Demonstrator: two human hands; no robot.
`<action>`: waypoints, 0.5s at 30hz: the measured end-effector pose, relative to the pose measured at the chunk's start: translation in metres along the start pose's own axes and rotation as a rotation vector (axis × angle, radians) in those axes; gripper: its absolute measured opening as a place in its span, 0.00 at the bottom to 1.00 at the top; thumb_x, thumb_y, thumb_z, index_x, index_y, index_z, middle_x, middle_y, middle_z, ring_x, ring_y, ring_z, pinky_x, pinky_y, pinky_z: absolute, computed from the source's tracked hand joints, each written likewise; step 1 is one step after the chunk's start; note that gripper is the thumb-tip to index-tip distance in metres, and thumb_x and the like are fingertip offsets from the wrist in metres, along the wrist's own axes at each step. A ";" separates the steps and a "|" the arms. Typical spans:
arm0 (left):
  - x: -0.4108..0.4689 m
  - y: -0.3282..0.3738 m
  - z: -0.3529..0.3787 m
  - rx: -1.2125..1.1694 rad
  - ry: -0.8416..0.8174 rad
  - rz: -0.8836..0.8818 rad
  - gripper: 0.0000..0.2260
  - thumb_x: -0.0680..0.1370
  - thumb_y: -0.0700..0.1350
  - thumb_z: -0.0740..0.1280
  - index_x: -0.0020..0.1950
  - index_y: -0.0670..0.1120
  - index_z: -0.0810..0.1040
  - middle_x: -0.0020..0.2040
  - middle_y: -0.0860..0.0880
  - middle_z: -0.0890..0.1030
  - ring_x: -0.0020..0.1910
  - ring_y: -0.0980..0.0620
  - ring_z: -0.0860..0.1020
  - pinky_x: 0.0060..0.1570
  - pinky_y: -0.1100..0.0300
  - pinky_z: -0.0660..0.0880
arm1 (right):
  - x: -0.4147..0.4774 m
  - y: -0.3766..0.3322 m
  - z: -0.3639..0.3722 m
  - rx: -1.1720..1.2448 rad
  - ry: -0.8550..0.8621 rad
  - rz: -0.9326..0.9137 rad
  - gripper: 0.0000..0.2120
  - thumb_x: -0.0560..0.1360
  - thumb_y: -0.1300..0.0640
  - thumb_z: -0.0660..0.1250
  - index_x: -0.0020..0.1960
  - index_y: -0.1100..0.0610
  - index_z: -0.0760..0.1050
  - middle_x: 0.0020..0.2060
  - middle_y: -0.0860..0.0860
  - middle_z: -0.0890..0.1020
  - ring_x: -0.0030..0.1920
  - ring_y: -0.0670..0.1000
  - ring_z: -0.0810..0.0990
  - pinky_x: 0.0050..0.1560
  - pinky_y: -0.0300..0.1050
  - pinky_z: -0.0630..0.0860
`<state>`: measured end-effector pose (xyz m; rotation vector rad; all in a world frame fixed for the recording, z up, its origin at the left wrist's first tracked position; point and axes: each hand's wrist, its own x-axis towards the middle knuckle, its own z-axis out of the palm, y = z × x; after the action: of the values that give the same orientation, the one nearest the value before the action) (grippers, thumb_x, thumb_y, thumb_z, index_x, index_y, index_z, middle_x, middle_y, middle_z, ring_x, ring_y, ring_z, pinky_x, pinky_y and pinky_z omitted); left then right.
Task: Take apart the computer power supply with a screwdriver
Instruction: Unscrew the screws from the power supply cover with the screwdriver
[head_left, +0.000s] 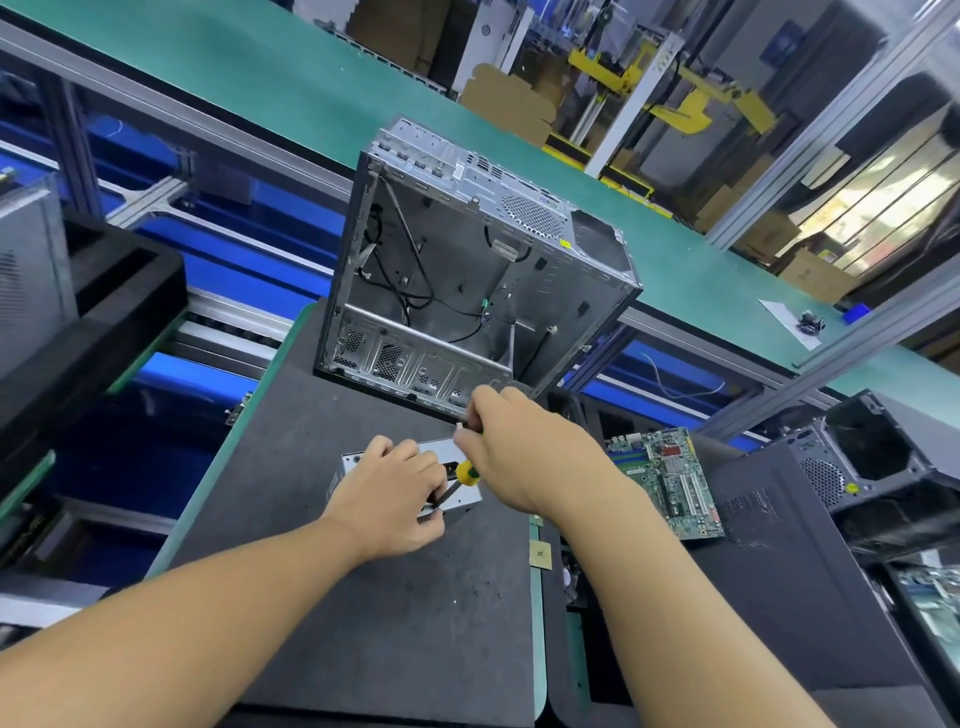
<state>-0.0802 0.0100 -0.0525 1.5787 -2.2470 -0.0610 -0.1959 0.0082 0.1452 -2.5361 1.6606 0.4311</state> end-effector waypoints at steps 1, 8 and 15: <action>0.000 -0.001 0.000 -0.001 -0.008 0.000 0.07 0.71 0.57 0.58 0.39 0.55 0.68 0.36 0.58 0.68 0.42 0.54 0.71 0.47 0.54 0.69 | 0.001 0.000 0.001 -0.021 0.036 0.018 0.12 0.83 0.46 0.52 0.56 0.54 0.66 0.48 0.51 0.73 0.44 0.58 0.76 0.42 0.52 0.72; 0.002 0.000 0.001 0.036 -0.034 -0.010 0.09 0.72 0.57 0.58 0.39 0.54 0.70 0.37 0.56 0.71 0.42 0.53 0.70 0.49 0.53 0.69 | 0.003 0.003 -0.002 0.041 -0.033 -0.088 0.11 0.78 0.61 0.58 0.59 0.53 0.68 0.56 0.51 0.69 0.52 0.57 0.71 0.50 0.53 0.74; 0.001 0.001 -0.001 0.034 0.008 0.016 0.09 0.70 0.56 0.63 0.38 0.53 0.65 0.35 0.57 0.64 0.40 0.51 0.71 0.44 0.54 0.70 | 0.006 0.000 0.005 -0.088 0.081 -0.036 0.08 0.83 0.50 0.52 0.54 0.53 0.66 0.42 0.51 0.75 0.37 0.56 0.74 0.33 0.47 0.64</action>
<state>-0.0814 0.0094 -0.0505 1.5755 -2.2658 -0.0116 -0.1945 0.0038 0.1387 -2.6761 1.6555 0.4132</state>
